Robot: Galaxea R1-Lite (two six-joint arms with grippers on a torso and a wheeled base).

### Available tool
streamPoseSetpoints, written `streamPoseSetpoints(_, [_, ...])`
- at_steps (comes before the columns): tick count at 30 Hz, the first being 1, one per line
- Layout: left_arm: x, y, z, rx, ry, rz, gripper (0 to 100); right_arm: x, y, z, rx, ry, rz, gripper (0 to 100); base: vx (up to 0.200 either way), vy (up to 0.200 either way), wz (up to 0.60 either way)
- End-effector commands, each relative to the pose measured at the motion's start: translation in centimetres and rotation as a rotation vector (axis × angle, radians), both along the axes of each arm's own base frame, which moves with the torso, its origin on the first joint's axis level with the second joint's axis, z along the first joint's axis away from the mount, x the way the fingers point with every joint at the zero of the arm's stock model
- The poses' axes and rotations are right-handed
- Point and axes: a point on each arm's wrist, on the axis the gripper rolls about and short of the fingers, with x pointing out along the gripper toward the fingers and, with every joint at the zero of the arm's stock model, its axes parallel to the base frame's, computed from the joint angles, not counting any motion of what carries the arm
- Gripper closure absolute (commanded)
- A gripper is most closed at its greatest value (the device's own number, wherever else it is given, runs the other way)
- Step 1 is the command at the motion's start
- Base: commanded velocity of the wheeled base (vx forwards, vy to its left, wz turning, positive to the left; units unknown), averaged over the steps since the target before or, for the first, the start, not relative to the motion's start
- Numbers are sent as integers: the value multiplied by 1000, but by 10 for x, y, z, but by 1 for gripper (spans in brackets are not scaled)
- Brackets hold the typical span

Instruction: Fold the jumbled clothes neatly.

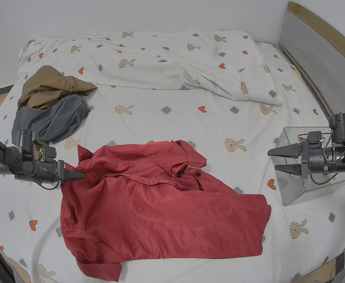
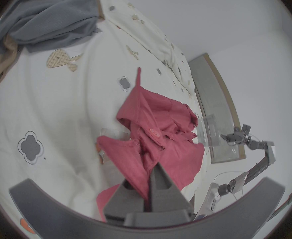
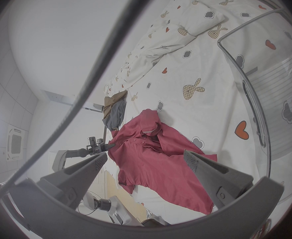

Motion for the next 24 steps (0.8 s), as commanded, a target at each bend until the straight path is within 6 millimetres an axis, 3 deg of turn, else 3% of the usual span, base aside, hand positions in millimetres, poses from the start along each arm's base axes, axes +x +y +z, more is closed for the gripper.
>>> streamPoseSetpoints(1, [-43, -81, 45, 259, -69, -40, 100, -2, 0, 0, 0, -1, 1, 0, 0, 0, 0])
streamPoseSetpoints(3, [-49, -106, 41, 406, -70, -2, 100, -2, 0, 1, 0, -3, 1, 0, 0, 0, 0])
streamPoseSetpoints(4, [-49, -106, 41, 406, -70, -2, 100, -2, 0, 1, 0, -3, 1, 0, 0, 0, 0])
streamPoseSetpoints(5, [-56, -132, 39, 529, -82, 24, 100, -2, 0, 1, 0, -3, 1, 0, 0, 0, 0])
streamPoseSetpoints(8, [-62, -157, 34, 646, -98, 49, 100, -2, 0, 1, 0, -3, 1, 0, 0, 0, 0])
streamPoseSetpoints(11, [-68, -189, 13, 858, -111, 82, 100, -2, 0, 1, 1, -3, 2, 0, 0, 0, 0])
streamPoseSetpoints(16, [-79, -227, -18, 1015, -121, 31, 100, -2, 1, 1, 1, -3, 4, 0, 0, 0, 0])
streamPoseSetpoints(23, [-88, -261, -62, 1168, -127, -26, 100, -2, 0, 0, 1, 0, 2, 0, 0, 0, 0])
streamPoseSetpoints(24, [-90, -265, -65, 1169, -131, -33, 0, -2, 1, 0, 0, 0, 3, 0, 0, 0, 0])
